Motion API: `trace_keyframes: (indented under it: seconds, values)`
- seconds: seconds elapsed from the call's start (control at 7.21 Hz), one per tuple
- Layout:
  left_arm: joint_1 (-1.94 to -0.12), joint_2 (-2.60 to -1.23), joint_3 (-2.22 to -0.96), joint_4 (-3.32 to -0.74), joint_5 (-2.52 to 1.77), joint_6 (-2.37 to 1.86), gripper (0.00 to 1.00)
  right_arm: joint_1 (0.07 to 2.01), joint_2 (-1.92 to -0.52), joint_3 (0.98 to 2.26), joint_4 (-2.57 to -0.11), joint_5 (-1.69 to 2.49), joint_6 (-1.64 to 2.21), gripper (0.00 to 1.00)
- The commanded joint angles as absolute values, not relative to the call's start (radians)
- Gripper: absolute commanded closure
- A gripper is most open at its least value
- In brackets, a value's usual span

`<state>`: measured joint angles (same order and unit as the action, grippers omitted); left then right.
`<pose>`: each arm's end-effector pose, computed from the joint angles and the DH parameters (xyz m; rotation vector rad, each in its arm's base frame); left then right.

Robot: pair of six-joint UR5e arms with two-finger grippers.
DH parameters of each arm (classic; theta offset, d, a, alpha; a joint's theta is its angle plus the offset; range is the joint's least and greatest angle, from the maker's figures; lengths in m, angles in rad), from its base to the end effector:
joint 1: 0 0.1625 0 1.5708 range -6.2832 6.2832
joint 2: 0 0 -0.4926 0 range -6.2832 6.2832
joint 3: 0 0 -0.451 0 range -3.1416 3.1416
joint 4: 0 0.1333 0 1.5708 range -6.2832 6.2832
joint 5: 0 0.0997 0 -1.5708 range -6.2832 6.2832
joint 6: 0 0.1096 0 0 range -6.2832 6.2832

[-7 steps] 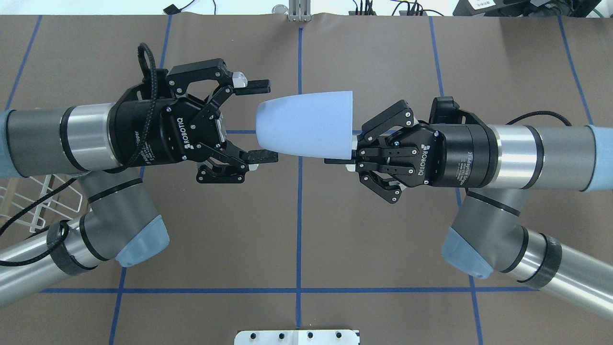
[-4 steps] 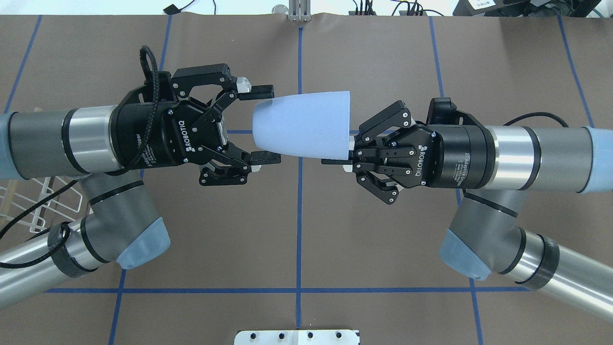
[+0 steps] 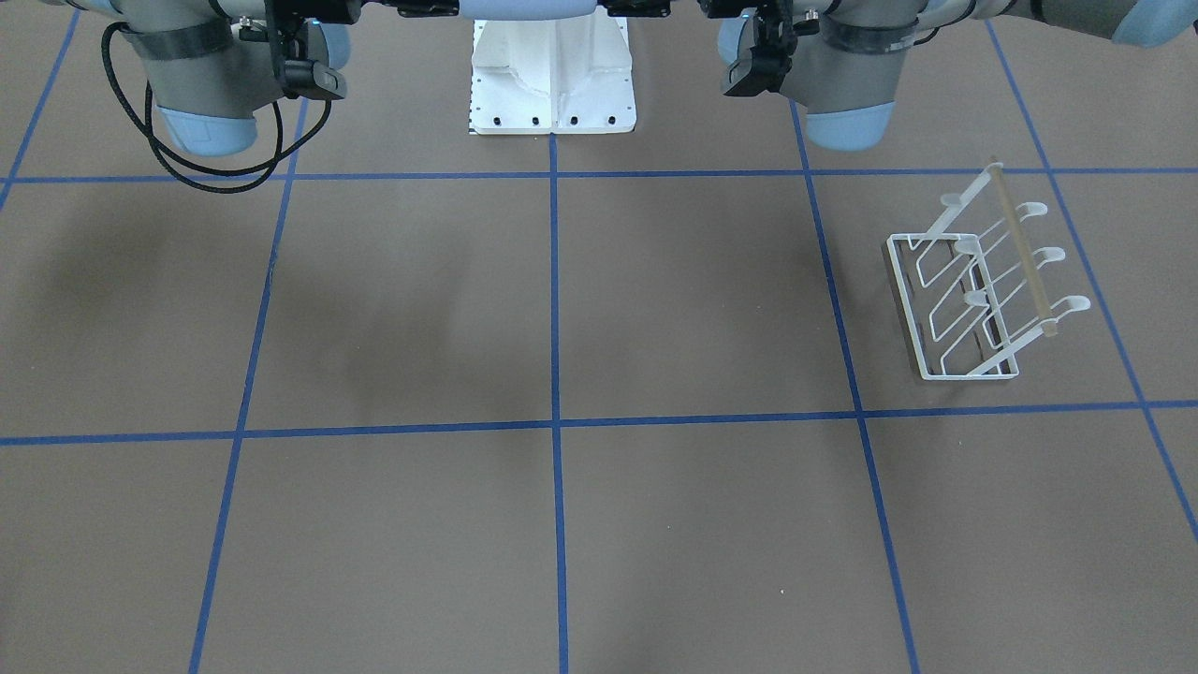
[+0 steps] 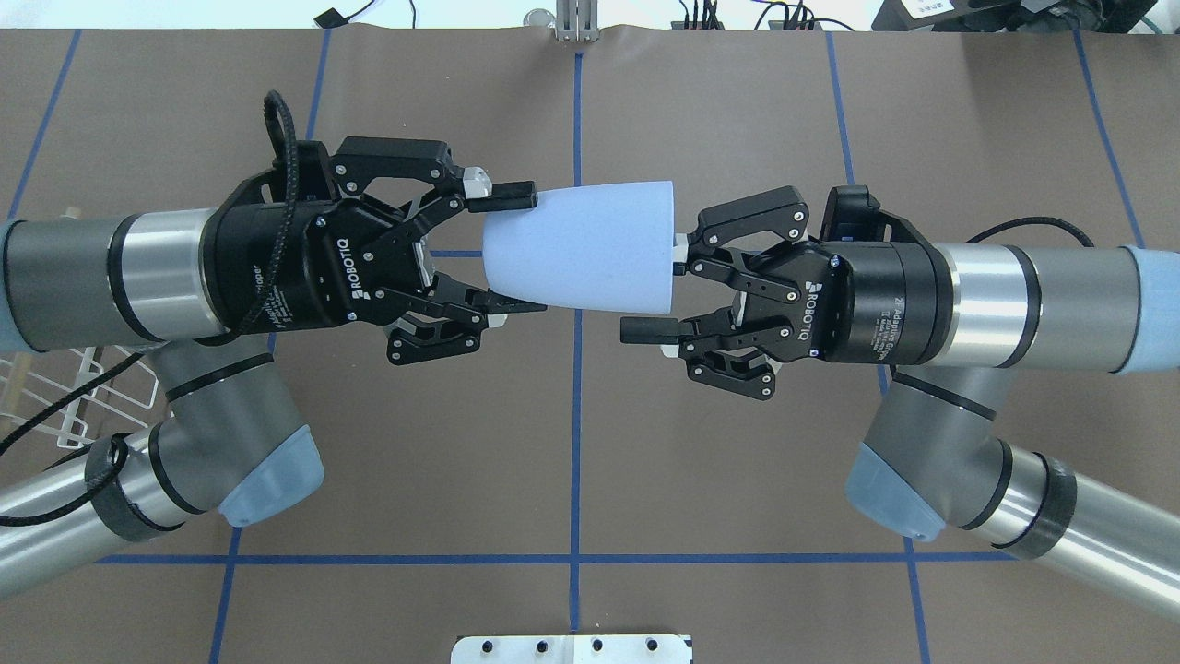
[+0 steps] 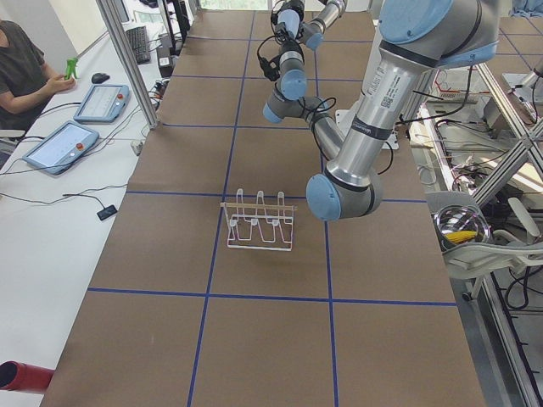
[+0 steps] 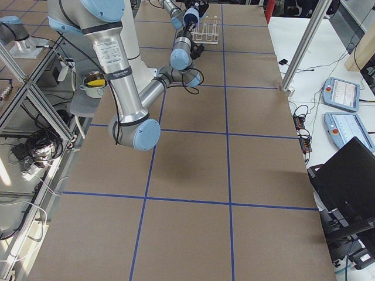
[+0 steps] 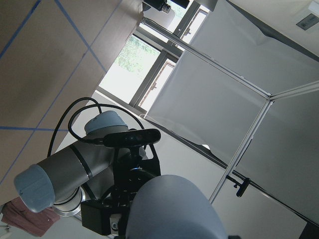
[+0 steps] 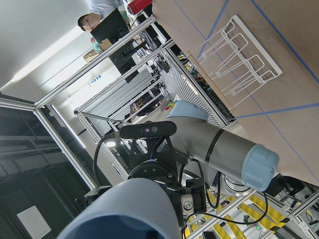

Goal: Hang cup on cup holder
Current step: 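Open and withdraw the right gripper while the left gripper carries the cup away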

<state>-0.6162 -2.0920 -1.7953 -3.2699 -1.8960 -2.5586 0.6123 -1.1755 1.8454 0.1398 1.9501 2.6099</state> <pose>0.4057 -0.4078 0.1401 -0.5863 2.3420 -0.3543 -0.3896 -0.3870 0.1946 -0.6691 -2.2419 0.3823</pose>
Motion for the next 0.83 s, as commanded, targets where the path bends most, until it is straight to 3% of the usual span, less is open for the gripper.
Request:
trace_keyframes:
  seconds: [0.0,0.69]
  values:
    - [-0.618,-2.085,-1.809,-3.27,-1.896,-2.557,1.0,0.642,-1.184,1.85,0.143,1.959,2.585,0.0]
    - [-0.73,-1.998,-1.807,-3.234,-1.905,-2.243,1.0,0.92,-1.33,1.841,0.122,2.178,2.311,0.0]
